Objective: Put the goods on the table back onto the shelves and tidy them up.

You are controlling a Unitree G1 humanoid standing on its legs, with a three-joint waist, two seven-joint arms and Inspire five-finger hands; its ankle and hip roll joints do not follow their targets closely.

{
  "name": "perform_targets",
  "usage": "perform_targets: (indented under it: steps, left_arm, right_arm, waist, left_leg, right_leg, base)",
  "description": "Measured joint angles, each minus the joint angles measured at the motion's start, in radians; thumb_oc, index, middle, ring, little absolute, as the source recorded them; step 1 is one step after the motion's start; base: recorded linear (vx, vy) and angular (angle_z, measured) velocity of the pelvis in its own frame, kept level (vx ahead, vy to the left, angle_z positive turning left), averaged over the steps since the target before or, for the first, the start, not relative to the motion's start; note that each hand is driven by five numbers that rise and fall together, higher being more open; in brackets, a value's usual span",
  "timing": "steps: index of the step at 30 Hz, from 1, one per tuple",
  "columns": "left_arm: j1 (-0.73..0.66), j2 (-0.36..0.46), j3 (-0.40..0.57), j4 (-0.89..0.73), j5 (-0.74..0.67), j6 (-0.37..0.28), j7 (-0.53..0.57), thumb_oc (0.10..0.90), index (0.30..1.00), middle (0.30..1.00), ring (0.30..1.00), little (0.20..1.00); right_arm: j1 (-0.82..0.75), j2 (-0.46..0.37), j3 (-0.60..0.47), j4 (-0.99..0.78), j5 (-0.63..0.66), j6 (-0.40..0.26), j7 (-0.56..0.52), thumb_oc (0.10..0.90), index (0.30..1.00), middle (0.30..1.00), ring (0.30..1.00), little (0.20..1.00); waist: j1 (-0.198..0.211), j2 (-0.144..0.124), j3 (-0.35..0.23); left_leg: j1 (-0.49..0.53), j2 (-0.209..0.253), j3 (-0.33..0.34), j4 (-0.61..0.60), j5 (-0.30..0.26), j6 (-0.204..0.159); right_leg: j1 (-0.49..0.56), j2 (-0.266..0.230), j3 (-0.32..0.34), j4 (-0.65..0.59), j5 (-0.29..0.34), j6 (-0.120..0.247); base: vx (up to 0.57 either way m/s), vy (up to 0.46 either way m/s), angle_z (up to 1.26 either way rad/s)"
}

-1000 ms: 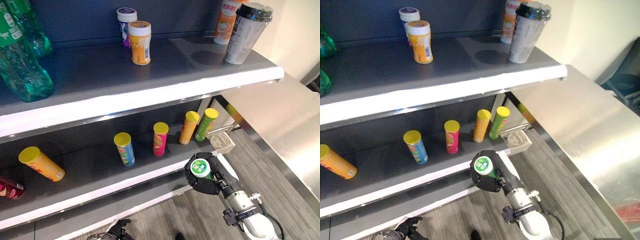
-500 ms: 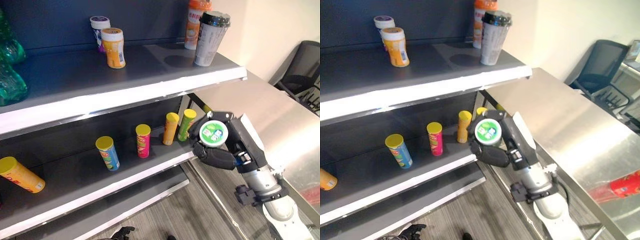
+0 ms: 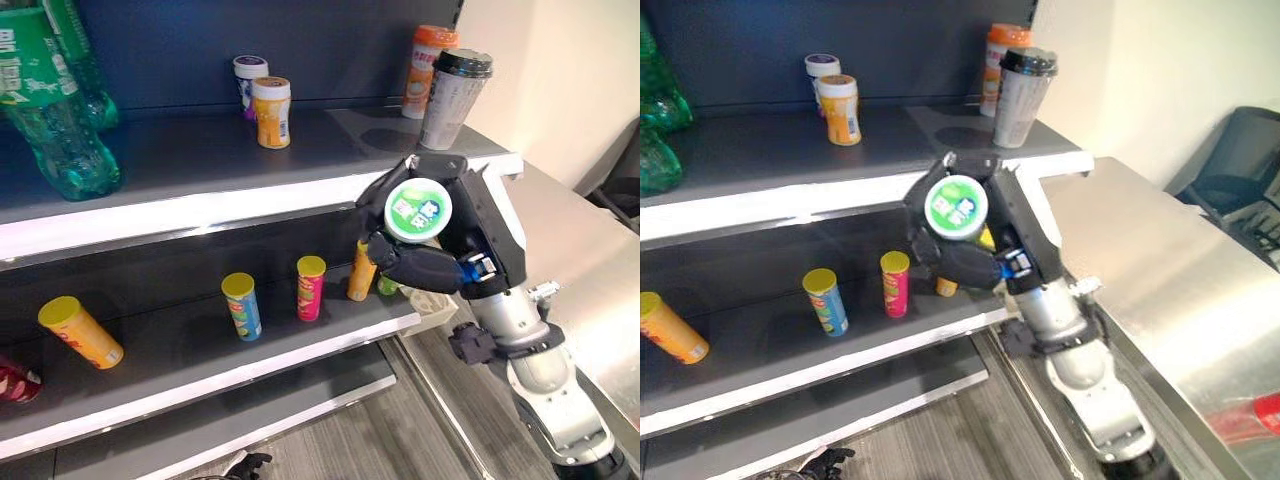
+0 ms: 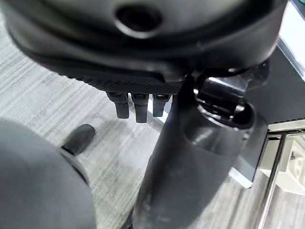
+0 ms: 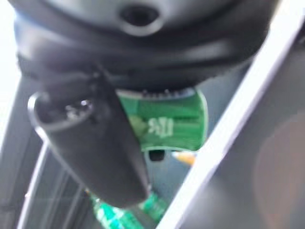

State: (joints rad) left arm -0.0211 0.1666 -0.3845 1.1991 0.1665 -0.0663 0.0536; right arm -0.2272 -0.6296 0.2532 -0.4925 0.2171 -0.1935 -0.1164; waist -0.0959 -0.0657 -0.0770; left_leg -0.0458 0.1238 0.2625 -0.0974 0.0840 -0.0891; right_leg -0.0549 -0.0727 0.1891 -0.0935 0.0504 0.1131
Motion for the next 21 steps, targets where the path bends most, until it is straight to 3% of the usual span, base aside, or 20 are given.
perform_targets:
  steps: [4, 7, 11, 13, 17, 19, 21]
  left_arm:
    - [-0.017, -0.006, -0.022, 0.007, -0.007, 0.005, -0.003, 0.800, 0.900, 0.900, 0.900, 0.900]
    - [-0.016, -0.009, -0.027, 0.005, -0.010, 0.010, 0.006, 0.800, 0.900, 0.900, 0.900, 0.900]
    - [-0.030, 0.004, -0.041, 0.012, -0.014, 0.030, 0.001, 0.800, 0.900, 0.900, 0.900, 0.900]
    - [-0.043, 0.016, -0.040, 0.020, -0.051, 0.032, 0.000, 0.800, 0.900, 0.900, 0.900, 0.900]
    - [-0.060, 0.017, -0.043, 0.017, -0.051, 0.046, 0.002, 0.800, 0.900, 0.900, 0.900, 0.900]
    - [-0.058, 0.020, -0.045, 0.019, -0.051, 0.048, 0.001, 0.800, 0.900, 0.900, 0.900, 0.900]
    - [-0.061, 0.022, -0.046, 0.016, -0.051, 0.049, 0.002, 0.800, 0.900, 0.900, 0.900, 0.900]
  right_arm:
    - [-0.167, -0.008, 0.067, 0.173, 0.000, 0.033, -0.032, 0.400, 0.300, 0.300, 0.300, 0.300]
    - [-0.261, -0.009, 0.095, 0.235, 0.002, 0.096, -0.099, 0.400, 0.300, 0.300, 0.300, 0.300]
    - [-0.385, -0.003, 0.140, 0.267, 0.003, 0.094, -0.119, 0.400, 0.300, 0.300, 0.300, 0.300]
    - [-0.537, -0.008, 0.195, 0.417, 0.016, 0.101, -0.137, 0.400, 0.300, 0.300, 0.300, 0.300]
    - [-0.586, 0.016, 0.214, 0.465, 0.084, 0.115, -0.153, 0.400, 0.300, 0.300, 0.300, 0.300]
    - [-0.623, 0.041, 0.256, 0.557, 0.117, 0.105, -0.153, 0.400, 0.300, 0.300, 0.300, 0.300]
    - [-0.651, 0.038, 0.292, 0.631, 0.163, 0.134, -0.150, 0.400, 0.300, 0.300, 0.300, 0.300]
  waist:
    - [0.010, -0.006, -0.003]
    - [0.029, -0.007, -0.002]
    - [0.032, -0.008, -0.001]
    - [0.022, -0.014, 0.003]
    - [0.025, -0.014, 0.007]
    - [0.029, -0.016, 0.008]
    - [0.038, -0.021, 0.014]
  left_leg:
    - [0.000, 0.000, -0.012, 0.000, 0.004, 0.001]
    - [-0.010, -0.002, -0.029, 0.001, 0.007, 0.002]
    - [-0.010, 0.000, -0.040, 0.005, 0.012, 0.001]
    - [-0.009, 0.000, -0.038, 0.002, 0.013, 0.000]
    - [-0.006, 0.000, -0.039, 0.000, 0.013, -0.001]
    - [-0.002, 0.000, -0.042, 0.001, 0.014, -0.001]
    - [0.000, 0.000, -0.048, 0.001, 0.015, -0.002]
  right_leg:
    - [0.006, 0.000, -0.014, 0.000, 0.000, 0.000]
    - [0.006, -0.001, -0.031, 0.000, -0.001, 0.000]
    - [0.012, 0.002, -0.046, 0.001, -0.001, 0.000]
    - [0.011, 0.001, -0.044, 0.000, -0.001, 0.000]
    - [0.015, 0.001, -0.045, 0.000, -0.001, 0.000]
    - [0.021, 0.001, -0.047, 0.000, -0.001, 0.000]
    - [0.027, 0.002, -0.050, 0.000, -0.001, 0.000]
  base:
    - [0.00, -0.017, 0.10]
    - [-0.01, -0.039, 0.14]
    - [-0.01, -0.011, 0.08]
    - [0.01, 0.003, -0.02]
    - [0.00, 0.000, 0.00]
    - [0.00, 0.001, 0.02]
    - [0.00, 0.006, 0.07]
